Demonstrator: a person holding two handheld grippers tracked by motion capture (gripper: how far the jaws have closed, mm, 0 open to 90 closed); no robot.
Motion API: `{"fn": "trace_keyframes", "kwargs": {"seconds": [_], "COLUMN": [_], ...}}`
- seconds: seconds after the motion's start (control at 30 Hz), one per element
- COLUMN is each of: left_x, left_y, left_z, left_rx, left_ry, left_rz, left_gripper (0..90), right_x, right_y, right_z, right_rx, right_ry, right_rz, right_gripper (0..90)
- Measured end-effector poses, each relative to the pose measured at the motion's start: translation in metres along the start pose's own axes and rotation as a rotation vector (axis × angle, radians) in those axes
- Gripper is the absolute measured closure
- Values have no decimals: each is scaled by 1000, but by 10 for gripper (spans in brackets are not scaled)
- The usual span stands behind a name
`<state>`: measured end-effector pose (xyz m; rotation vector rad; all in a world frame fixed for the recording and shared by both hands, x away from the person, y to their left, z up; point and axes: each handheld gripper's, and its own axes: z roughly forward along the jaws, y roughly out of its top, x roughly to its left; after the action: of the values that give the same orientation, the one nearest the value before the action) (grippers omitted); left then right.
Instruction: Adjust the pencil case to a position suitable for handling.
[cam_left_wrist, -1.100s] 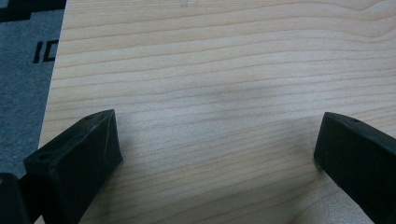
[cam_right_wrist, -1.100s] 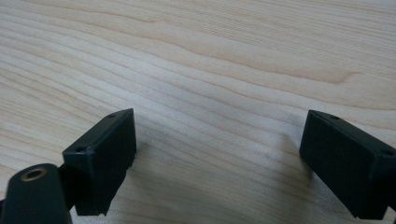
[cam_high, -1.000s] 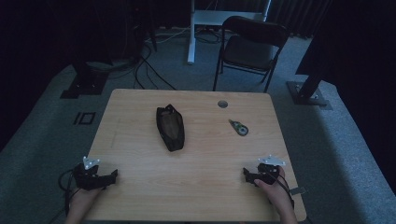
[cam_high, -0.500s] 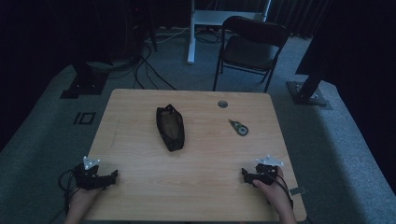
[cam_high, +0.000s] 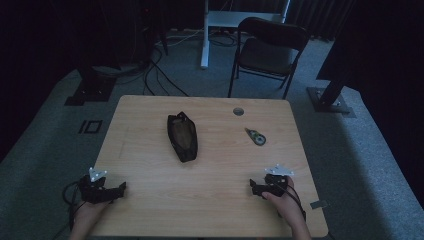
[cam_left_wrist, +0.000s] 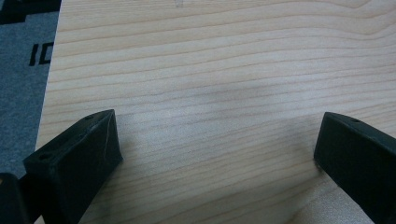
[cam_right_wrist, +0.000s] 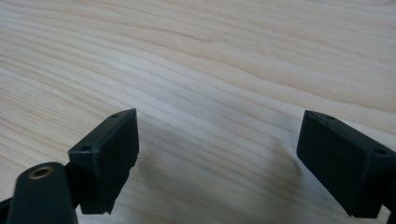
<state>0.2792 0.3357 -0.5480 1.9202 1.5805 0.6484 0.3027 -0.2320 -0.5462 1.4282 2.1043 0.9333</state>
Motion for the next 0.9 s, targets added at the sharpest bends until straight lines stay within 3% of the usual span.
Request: {"fn": "trace_keyframes", "kwargs": {"seconds": [0.6,0.9], "left_x": [0,0], "left_y": [0,0], "left_z": [0,0], "left_rx": [0,0], "left_ry": [0,0], "left_rz": [0,0], "left_gripper": [6,6], "right_x": [41,67], "right_y": [25,42], "right_z": [13,20], "right_rx": [-45,-71], "right_ry": [61,113], "right_rz": [-62,-104], "right_gripper": [135,144]}}
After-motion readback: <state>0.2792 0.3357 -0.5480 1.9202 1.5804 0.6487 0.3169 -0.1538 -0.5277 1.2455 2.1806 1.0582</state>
